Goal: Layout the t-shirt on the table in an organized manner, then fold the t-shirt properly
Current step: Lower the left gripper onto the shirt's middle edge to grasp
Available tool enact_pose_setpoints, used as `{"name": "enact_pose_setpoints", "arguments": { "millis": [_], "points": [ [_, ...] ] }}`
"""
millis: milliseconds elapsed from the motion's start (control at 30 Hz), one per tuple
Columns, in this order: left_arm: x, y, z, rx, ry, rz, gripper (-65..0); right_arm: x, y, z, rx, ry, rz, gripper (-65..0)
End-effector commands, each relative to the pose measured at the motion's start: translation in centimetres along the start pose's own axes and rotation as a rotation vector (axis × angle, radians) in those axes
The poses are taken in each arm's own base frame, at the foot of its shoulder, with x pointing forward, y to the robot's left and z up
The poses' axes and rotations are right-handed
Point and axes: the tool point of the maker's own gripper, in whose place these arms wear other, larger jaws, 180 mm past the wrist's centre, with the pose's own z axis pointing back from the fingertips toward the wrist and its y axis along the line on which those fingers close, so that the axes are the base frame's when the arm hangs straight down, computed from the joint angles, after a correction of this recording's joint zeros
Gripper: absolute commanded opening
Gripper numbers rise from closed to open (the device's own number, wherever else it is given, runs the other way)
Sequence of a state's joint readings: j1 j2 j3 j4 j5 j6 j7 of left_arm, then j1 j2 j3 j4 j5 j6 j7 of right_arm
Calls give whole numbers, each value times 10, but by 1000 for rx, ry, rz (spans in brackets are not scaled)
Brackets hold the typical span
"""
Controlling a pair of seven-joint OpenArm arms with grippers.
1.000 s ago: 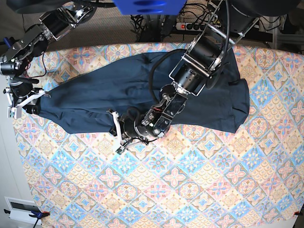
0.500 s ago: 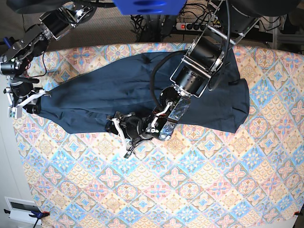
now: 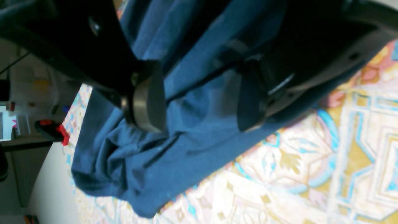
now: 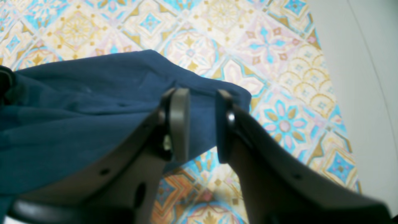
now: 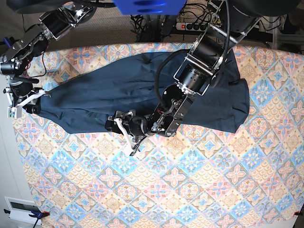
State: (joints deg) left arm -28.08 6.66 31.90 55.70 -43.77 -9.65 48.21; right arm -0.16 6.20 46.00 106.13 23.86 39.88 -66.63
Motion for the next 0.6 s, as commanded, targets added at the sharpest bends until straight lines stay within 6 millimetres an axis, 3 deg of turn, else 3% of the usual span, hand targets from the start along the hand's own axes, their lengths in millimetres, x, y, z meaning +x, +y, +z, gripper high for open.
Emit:
{"name": "enact_pose_setpoints", "arguments": {
  "millis": [0, 267, 433, 567],
  "points": [
    [23, -13, 2, -31, -49, -25, -287, 20, -3, 4, -6, -64, 23, -504],
    [20, 24, 11, 107, -45, 70, -286, 20, -3, 4, -6, -64, 22, -504],
    [15, 22, 9, 102, -39, 79, -286, 20, -3, 4, -5, -64, 22, -504],
    [11, 6, 0, 70, -34, 89, -286, 20, -3, 4, -5, -64, 24, -504]
  ]
}}
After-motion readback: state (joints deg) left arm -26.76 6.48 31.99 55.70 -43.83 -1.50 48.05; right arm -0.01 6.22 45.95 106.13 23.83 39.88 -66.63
